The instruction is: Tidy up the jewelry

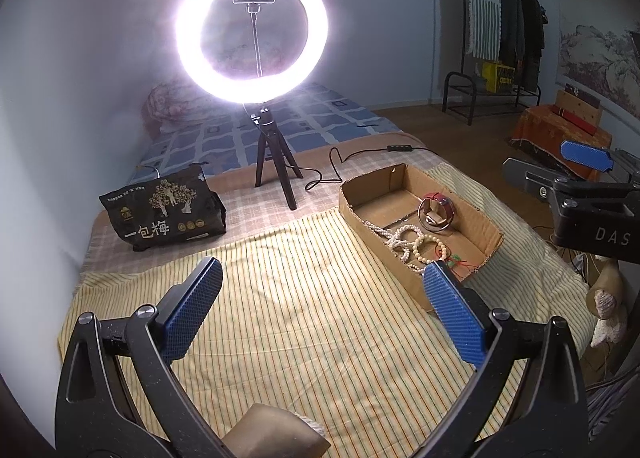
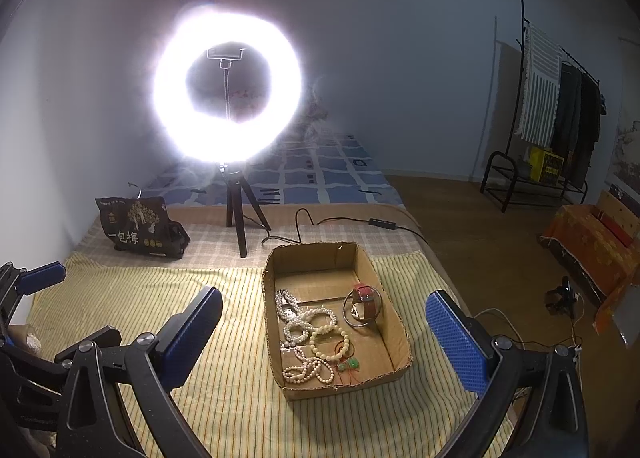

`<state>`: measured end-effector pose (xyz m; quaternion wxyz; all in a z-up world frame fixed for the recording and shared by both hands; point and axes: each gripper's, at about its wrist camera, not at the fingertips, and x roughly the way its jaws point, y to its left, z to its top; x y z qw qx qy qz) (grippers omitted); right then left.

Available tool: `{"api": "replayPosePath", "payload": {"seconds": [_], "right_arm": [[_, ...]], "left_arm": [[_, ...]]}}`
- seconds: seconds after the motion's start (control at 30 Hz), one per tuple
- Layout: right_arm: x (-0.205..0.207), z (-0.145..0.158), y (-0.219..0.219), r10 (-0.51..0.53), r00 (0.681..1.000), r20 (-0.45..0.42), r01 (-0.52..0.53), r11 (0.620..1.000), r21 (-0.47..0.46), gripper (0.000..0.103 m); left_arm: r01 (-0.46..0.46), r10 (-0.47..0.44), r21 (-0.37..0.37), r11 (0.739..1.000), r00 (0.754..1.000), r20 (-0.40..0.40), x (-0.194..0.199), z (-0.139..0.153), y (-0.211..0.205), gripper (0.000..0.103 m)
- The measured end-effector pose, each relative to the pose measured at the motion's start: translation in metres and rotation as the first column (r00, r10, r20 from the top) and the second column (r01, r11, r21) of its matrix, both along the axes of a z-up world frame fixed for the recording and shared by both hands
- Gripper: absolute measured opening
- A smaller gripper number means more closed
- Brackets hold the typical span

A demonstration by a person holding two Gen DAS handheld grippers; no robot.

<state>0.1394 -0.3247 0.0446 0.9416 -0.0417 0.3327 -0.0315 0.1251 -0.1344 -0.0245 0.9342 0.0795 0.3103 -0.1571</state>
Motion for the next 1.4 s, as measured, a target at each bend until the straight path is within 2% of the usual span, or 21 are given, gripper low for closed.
{"api": "replayPosePath", "payload": {"seconds": [1.4], "right_arm": [[0.0007, -0.0080, -0.0001, 0.003, 1.000, -0.030, -0.003, 1.000, 0.005, 0.103]], "left_arm": [[0.022, -0.022, -0.012, 1.000, 1.000, 0.012, -0.0081, 0.0084, -0.0083, 0.102]]}}
